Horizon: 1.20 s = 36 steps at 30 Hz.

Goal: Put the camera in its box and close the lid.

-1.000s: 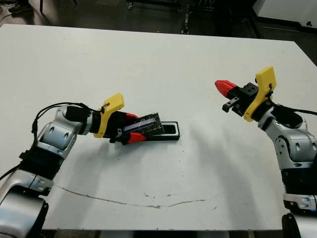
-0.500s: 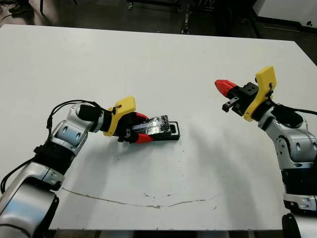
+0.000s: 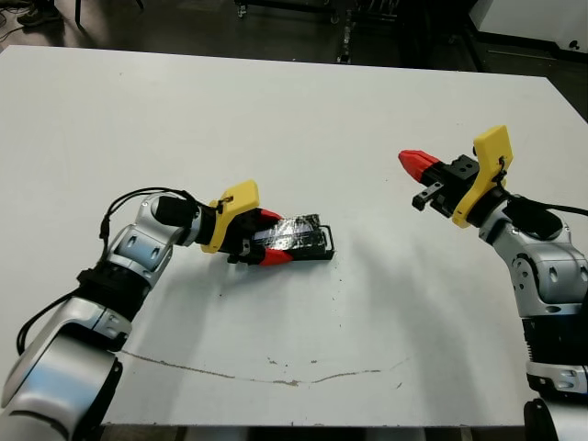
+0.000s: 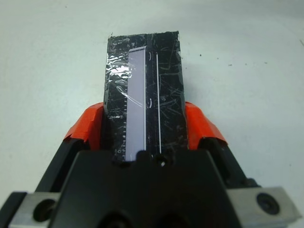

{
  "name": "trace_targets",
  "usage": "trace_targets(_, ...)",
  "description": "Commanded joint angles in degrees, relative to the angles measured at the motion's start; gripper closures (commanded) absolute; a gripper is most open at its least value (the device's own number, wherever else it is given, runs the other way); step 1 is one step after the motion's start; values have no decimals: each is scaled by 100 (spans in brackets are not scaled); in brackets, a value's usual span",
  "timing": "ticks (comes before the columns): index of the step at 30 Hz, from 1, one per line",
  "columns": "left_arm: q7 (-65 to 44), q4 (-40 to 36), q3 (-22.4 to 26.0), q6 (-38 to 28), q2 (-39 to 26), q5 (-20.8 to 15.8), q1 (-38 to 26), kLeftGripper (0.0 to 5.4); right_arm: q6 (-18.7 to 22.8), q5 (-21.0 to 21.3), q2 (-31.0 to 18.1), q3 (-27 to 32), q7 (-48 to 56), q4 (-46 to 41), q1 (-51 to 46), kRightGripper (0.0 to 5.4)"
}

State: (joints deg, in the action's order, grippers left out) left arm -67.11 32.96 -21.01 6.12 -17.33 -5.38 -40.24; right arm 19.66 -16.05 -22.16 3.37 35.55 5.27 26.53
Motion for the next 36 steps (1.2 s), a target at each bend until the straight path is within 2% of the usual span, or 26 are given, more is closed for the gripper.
trace_targets(1, 94, 305, -259, 236, 378, 235, 173, 222, 35, 15, -95, 29, 5, -2, -78, 540)
trace_targets(8, 51, 747, -275, 53, 649, 284, -21, 222, 54, 33, -108, 19, -7, -25, -88, 540)
trace_targets(12, 71, 995, -318, 231, 831, 351, -202, 222, 42, 36, -110, 16, -1, -20, -86, 540)
trace_targets(27, 16, 1160, -568, 221, 1099, 806, -452, 223, 66, 34, -132, 15, 18, 8, -91, 540)
trace_targets(30, 5, 1145, -753, 127, 1037, 1011, -546, 223, 66, 34, -135, 5, 27, 32, -85, 540)
trace_targets(36, -193, 1191, -1096, 374, 975, 1273, -834, 223, 14, 77, -141, -25, 19, 40, -81, 540)
